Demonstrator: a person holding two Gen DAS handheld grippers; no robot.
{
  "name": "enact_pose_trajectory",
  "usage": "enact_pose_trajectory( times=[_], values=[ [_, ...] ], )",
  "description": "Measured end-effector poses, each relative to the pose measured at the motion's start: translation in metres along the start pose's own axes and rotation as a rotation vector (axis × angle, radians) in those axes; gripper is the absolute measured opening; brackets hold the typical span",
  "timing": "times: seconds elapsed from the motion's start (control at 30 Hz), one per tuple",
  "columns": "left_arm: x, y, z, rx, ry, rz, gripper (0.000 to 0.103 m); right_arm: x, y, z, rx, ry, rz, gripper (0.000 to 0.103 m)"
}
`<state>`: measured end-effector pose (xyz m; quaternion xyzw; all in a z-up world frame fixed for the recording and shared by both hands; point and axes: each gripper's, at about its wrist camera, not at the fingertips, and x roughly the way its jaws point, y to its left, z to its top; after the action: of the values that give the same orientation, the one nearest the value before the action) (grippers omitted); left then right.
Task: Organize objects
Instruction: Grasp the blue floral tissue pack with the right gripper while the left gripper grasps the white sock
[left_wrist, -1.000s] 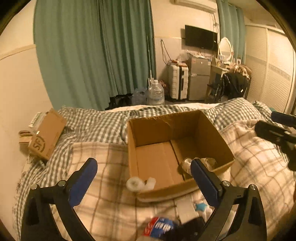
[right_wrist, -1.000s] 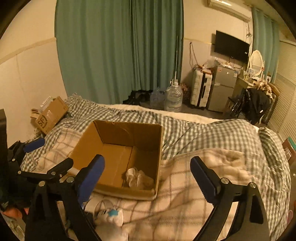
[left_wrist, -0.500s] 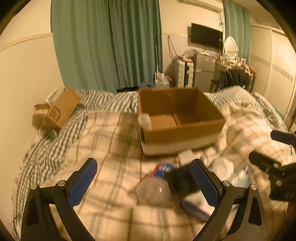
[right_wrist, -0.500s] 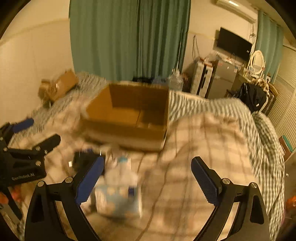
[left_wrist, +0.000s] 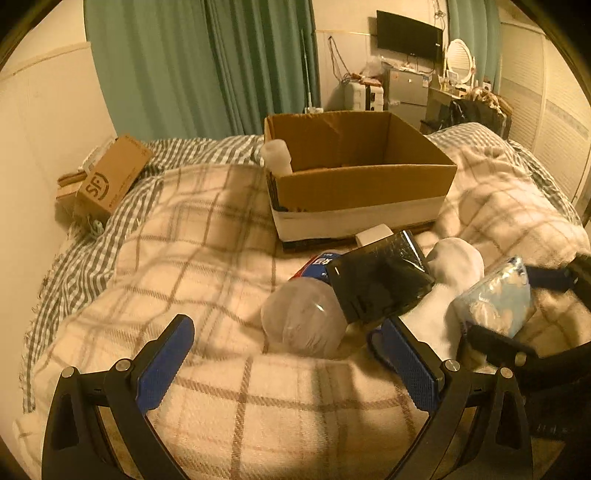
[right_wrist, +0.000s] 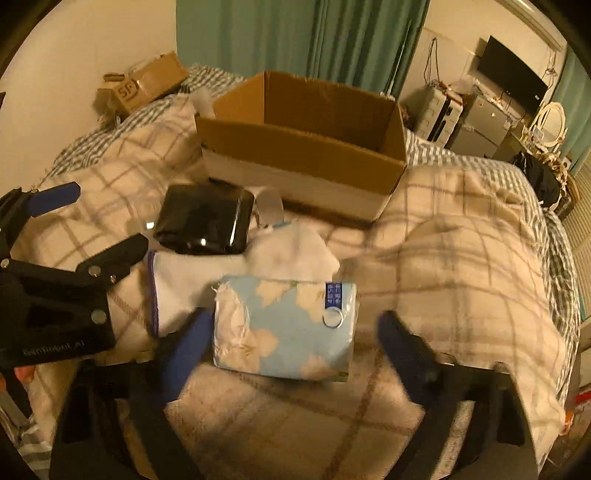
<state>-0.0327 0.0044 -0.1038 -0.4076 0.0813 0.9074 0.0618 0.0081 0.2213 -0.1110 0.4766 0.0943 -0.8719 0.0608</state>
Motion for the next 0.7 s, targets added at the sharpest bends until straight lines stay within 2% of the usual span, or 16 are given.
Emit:
enact_pose_trajectory(
  times=[0.07,0.17,0.27,0.37,0.43,0.47,0.5,0.57,0.6,0.7],
  values=[
    [-0.001,0.0,0.0,-0.003,0.0,-0.007,0.103,-0.003,-0.004,-0.001,0.016,-0.007,0.017,0.069],
    [-0.004,-0.009,0.0,-0.001,0.01,-0.036,0.103,-0.02,-0.017,0.002,0.055,-0.063,0.006,0.066],
    [0.0,-0.029,0.001,0.005,0.057,-0.151,0.103,-0.039,-0.035,0.006,0.112,-0.129,-0.02,0.066],
    [0.009,-0.058,-0.001,0.091,0.094,-0.191,0.102,-0.047,-0.052,0.005,0.167,-0.154,-0.024,0.066],
    [0.019,-0.074,-0.002,0.146,0.125,-0.19,0.096,-0.045,-0.057,0.004,0.189,-0.151,-0.024,0.066],
    [0.023,-0.078,-0.003,0.157,0.139,-0.189,0.088,-0.044,-0.059,0.004,0.196,-0.147,-0.021,0.066],
    [0.027,-0.08,-0.003,0.159,0.15,-0.189,0.069,-0.042,-0.059,0.004,0.198,-0.143,-0.016,0.066],
    [0.034,-0.079,-0.004,0.149,0.175,-0.212,0.047,-0.041,-0.058,0.004,0.194,-0.142,-0.007,0.066],
    [0.034,-0.078,-0.005,0.14,0.176,-0.229,0.04,-0.042,-0.058,0.004,0.191,-0.143,-0.004,0.066],
    [0.026,-0.076,-0.005,0.14,0.143,-0.235,0.03,-0.042,-0.059,0.004,0.189,-0.147,0.0,0.066]
  ],
)
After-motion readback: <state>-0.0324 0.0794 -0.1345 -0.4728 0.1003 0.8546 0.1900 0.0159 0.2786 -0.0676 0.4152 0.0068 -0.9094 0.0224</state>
